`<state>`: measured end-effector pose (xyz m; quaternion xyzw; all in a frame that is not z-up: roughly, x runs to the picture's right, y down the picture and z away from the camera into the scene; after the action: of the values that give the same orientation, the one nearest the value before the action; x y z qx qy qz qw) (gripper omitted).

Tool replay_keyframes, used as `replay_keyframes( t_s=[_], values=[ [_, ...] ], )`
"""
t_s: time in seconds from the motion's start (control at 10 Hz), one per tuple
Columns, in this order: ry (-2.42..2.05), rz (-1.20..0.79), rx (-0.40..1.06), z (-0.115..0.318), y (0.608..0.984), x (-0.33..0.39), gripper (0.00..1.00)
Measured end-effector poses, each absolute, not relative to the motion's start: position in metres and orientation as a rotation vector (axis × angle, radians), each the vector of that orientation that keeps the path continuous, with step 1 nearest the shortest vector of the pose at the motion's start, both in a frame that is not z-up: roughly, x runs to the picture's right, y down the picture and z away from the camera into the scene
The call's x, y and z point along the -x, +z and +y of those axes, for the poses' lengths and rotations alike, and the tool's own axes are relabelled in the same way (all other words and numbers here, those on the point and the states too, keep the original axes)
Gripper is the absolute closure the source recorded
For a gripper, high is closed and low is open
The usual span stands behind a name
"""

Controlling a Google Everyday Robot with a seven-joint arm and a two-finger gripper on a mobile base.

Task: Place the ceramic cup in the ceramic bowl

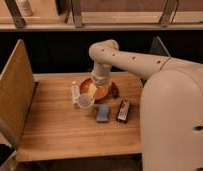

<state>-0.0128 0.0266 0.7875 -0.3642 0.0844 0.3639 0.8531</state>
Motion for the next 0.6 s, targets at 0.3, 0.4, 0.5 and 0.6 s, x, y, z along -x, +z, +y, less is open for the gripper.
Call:
replay_keyframes(
  t_s=[0.3,0.4,0.5,0.6],
  values=[
    [0.758,0.118,0.764,0.027,0.802,0.037,0.32],
    [0.749,0.101,0.769,0.028,0.803,0.047,0.32],
    [0.735,0.085,0.781,0.032,0.806,0.057,0.32],
    [0.728,0.084,0.788,0.036,0.809,0.060,0.32]
  ],
)
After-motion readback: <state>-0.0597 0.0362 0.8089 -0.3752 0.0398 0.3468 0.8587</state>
